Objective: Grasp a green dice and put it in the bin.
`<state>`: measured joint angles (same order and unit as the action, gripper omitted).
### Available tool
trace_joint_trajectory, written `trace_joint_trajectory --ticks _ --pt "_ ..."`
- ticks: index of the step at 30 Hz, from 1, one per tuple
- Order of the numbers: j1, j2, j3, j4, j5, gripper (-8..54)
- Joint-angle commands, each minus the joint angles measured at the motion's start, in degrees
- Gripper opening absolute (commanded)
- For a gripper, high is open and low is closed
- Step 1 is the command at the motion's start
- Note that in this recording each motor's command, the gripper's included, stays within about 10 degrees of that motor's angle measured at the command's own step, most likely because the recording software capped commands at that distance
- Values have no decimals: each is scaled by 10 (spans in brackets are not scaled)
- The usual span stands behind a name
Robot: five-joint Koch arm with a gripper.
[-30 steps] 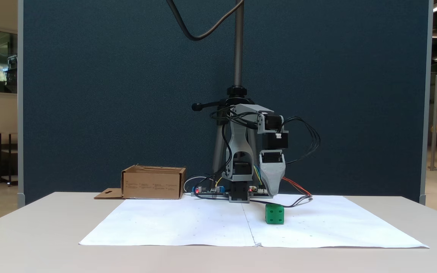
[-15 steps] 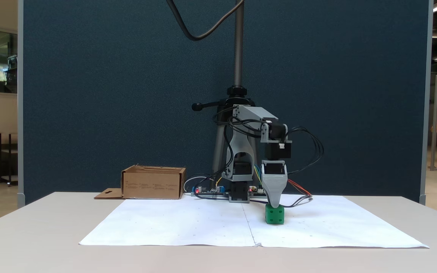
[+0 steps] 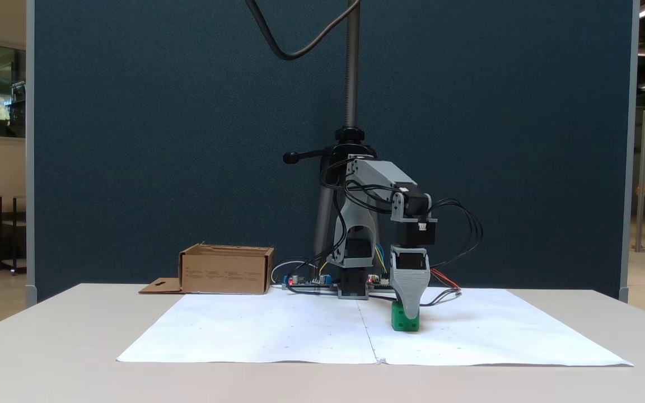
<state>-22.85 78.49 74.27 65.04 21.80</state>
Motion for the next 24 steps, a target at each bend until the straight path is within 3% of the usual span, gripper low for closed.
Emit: trace_joint_trajectory --ticks 1,19,24 --pt "-11 2 -17 8 32 417" --pt "12 -31 0 -4 32 410" --pt "20 -31 0 -7 32 360"
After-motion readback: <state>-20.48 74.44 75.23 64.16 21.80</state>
